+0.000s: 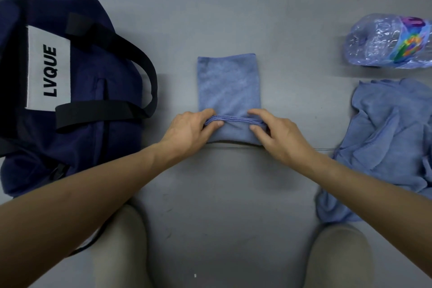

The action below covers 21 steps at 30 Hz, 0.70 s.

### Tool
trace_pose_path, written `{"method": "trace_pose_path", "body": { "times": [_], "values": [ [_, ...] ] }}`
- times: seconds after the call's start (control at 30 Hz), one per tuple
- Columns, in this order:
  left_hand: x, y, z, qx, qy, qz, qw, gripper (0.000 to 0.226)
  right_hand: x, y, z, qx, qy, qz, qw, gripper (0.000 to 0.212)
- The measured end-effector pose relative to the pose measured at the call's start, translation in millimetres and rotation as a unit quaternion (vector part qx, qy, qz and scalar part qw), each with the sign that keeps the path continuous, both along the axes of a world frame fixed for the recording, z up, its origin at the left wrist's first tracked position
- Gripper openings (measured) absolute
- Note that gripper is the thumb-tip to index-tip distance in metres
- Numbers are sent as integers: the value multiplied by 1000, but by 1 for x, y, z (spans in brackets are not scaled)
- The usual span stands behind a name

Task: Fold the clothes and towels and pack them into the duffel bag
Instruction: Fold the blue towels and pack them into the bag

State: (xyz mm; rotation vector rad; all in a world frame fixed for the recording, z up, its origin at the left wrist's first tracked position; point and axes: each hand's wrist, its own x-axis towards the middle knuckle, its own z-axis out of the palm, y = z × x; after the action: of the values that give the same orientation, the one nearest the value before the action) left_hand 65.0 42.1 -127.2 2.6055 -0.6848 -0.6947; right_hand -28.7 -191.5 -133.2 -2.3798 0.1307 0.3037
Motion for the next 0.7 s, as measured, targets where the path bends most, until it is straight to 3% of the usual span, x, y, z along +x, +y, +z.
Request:
{"method": "trace_pose_path", "body": {
  "times": [0.1, 0.2, 0.27, 0.4, 0.47, 0.57, 0.63, 0.7],
  "values": [
    [-4, 1, -1, 5, 13, 12, 1000, 33, 10, -1, 3, 43, 53, -48, 996, 30],
    [-6, -1, -1, 22, 9, 36, 999, 29, 15, 0, 3, -32, 30, -16, 999, 36],
    [-7, -2, 0, 28, -7, 47, 998, 25, 15, -1, 0, -106, -60, 29, 992, 36],
    [-10, 0, -5, -11, -75, 3, 997, 35, 3, -9, -15, -201, -242, 217, 924, 26],
    [-9, 3, -9, -61, -148, -46, 986, 40, -5, -13, -24, -213, -226, 249, 917, 33],
    [-12, 7, -15, -115, -265, -150, 946, 36, -13, -18, -30, -253, -119, 256, 925, 69],
    [-16, 11, -19, -113, -274, -220, 930, 33, -15, -16, -31, -258, -91, 251, 929, 78],
    [-21, 19, -27, -73, -255, -243, 933, 45, -14, -15, -30, -262, -88, 236, 932, 80]
  ]
}}
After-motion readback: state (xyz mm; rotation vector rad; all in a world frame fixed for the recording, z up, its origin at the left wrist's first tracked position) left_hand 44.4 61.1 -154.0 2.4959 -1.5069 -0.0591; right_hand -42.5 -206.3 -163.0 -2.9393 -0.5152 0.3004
